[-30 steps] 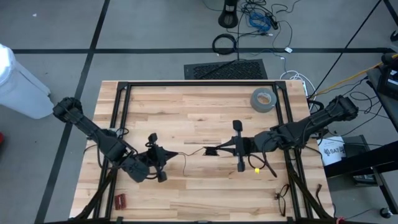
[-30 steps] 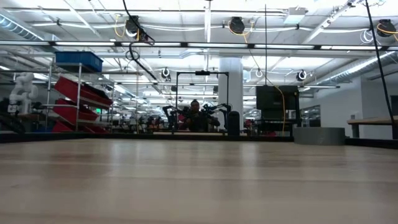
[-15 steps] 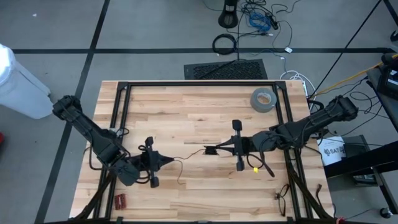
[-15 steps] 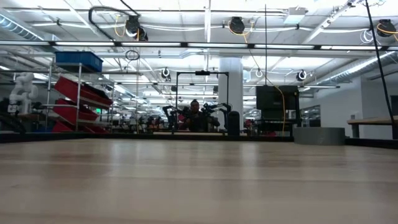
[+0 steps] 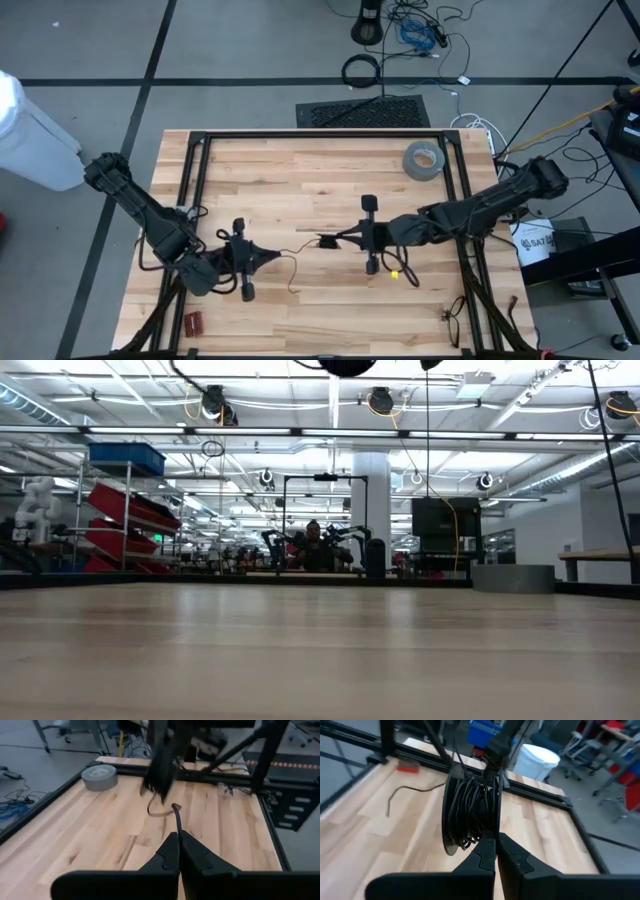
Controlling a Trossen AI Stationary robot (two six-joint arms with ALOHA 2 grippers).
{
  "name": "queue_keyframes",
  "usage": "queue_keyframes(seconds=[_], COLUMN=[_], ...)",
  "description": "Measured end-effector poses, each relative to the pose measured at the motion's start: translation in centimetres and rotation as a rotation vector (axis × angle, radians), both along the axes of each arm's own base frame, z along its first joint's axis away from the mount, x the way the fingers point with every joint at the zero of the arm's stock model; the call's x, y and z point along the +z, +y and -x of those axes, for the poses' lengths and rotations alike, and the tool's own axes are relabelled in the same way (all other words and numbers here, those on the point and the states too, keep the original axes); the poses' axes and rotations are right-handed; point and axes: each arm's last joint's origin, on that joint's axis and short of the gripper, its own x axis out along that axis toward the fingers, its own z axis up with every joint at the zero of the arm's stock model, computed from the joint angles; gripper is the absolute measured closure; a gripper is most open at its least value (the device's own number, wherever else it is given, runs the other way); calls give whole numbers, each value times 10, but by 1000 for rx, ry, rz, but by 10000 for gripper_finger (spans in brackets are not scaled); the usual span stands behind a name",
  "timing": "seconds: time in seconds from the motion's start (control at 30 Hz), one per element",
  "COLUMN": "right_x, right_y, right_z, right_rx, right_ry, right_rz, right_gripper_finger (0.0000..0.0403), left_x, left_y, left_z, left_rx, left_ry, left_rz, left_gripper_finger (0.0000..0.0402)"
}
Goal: Coil cords
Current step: Coil the black wire onto the spool
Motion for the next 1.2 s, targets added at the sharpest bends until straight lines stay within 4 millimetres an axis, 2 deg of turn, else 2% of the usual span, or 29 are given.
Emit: queue_keyframes(seconds=[0.17,0.43,0.7,0.93,1.2], right_x=[-6,-9,-9,-15,-18], right_y=[0,-5,-3,-6,-6], right_z=[-7,-12,-24,-32,-33], right_rx=[-48,-151,-220,-317,-308], right_ry=[1,-12,-109,-129,-116], right_rz=[80,119,143,159,155], right_gripper_finger=[403,403,403,403,403], left_x=[6,30,20,13,18], left_y=[-1,-4,7,20,28], left_z=[-2,-12,-49,-76,-82], left_rx=[25,18,128,84,97], left_ry=[-56,-258,-343,-397,-410], left_rz=[-15,43,88,136,125], left_gripper_finger=[400,400,400,400,400])
